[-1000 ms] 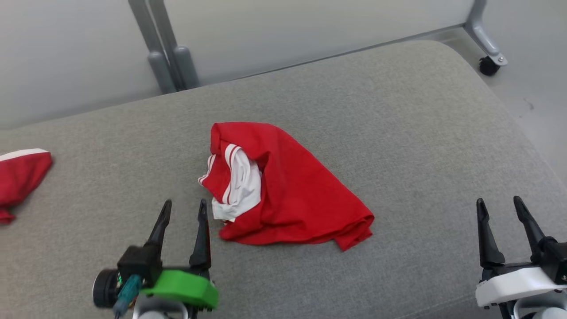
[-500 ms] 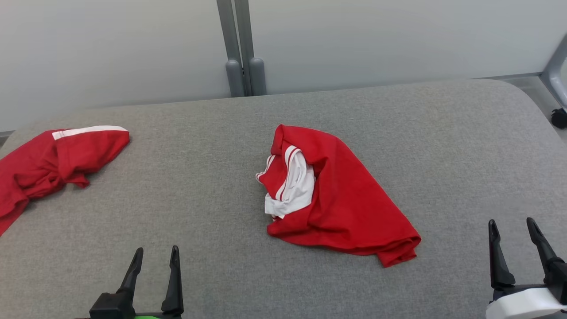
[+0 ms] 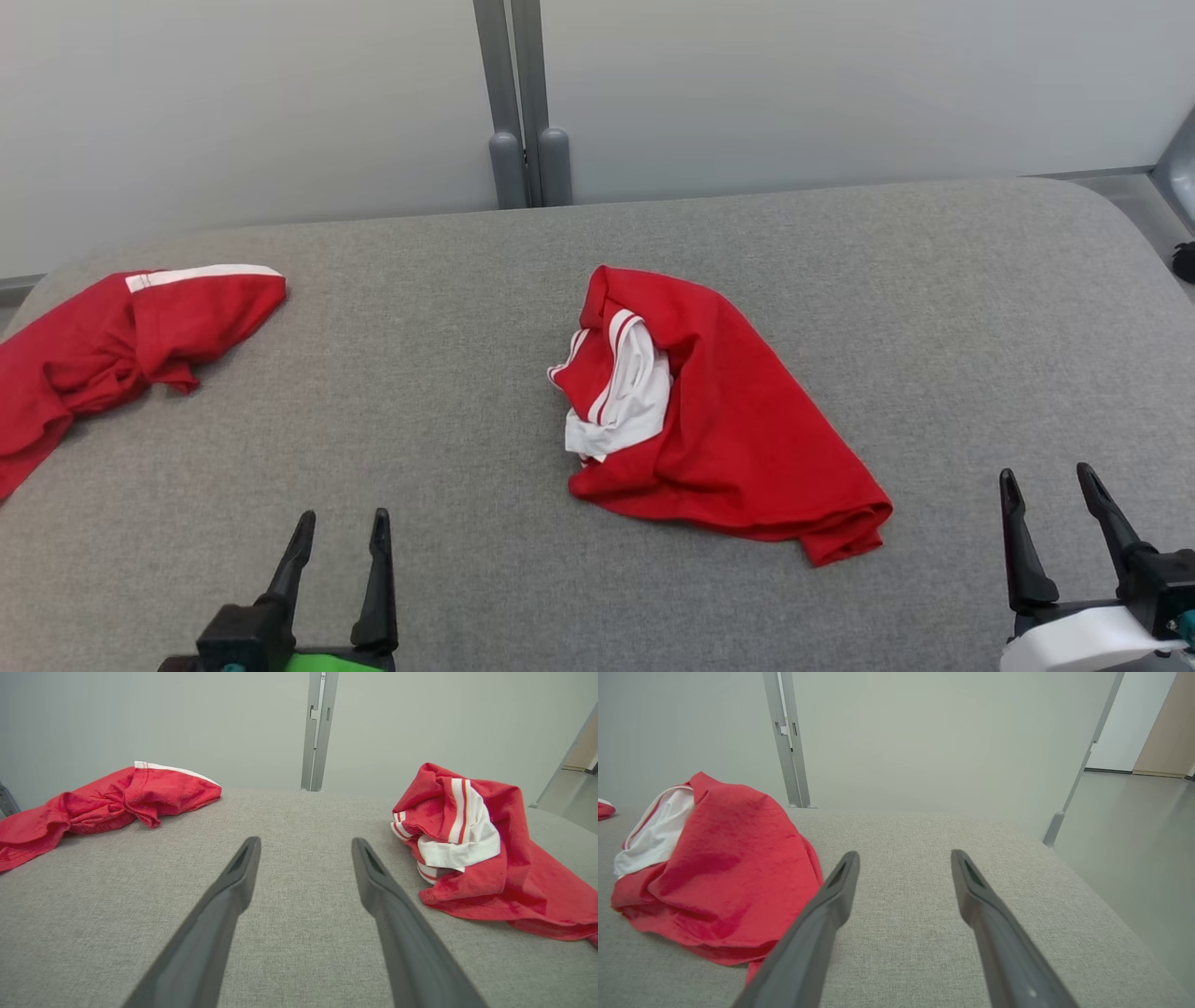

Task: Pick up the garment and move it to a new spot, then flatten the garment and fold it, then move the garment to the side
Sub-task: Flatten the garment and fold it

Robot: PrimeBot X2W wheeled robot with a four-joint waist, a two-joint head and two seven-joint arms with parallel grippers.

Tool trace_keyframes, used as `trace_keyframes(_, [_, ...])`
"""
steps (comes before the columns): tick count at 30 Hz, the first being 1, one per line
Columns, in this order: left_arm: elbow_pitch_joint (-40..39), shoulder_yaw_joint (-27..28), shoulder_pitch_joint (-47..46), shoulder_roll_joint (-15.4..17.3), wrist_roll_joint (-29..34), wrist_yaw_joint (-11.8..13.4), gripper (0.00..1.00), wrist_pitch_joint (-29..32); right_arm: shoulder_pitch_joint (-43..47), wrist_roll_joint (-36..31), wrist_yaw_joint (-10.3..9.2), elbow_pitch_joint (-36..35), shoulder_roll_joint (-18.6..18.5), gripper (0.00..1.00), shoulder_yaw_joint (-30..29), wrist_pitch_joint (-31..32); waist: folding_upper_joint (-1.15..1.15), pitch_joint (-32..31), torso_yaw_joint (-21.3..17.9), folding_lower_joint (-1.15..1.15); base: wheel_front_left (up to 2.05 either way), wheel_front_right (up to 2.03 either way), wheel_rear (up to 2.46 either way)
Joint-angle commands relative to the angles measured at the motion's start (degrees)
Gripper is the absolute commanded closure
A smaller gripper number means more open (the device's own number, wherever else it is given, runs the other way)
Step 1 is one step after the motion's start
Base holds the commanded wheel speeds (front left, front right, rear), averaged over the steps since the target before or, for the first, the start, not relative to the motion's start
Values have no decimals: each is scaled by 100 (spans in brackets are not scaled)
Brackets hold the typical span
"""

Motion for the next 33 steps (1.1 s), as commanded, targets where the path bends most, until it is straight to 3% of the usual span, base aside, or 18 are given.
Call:
trace_keyframes(1, [-42, -106, -154, 0, -64, -25, 0, -18, -86, 32, 0, 11, -41, 0, 14, -18, 0, 29, -43, 0, 0, 0, 0])
trace_keyframes(7, [226, -1122, -487, 2, -337, -98, 0, -12, -223, 43, 0, -3, -69, 0, 125, -18, 0, 168, -329, 0, 0, 0, 0])
trace_keyframes(16, [1317, -2529, -1501, 11, -905, -9, 0, -11, -498, 92, 0, 23, -65, 0, 286, -18, 0, 583, -1209, 0, 0, 0, 0])
trace_keyframes(26, [2070, -3292, -2152, 17, -1177, 20, 0, -12, -624, 134, 0, 40, 18, 0, 210, -18, 0, 957, -2013, 0, 0, 0, 0])
trace_keyframes(33, [3157, -3516, -2568, 16, -847, 128, 0, -11, -726, 201, 0, 22, 31, 0, 224, -18, 0, 1148, -2333, 0, 0, 0, 0])
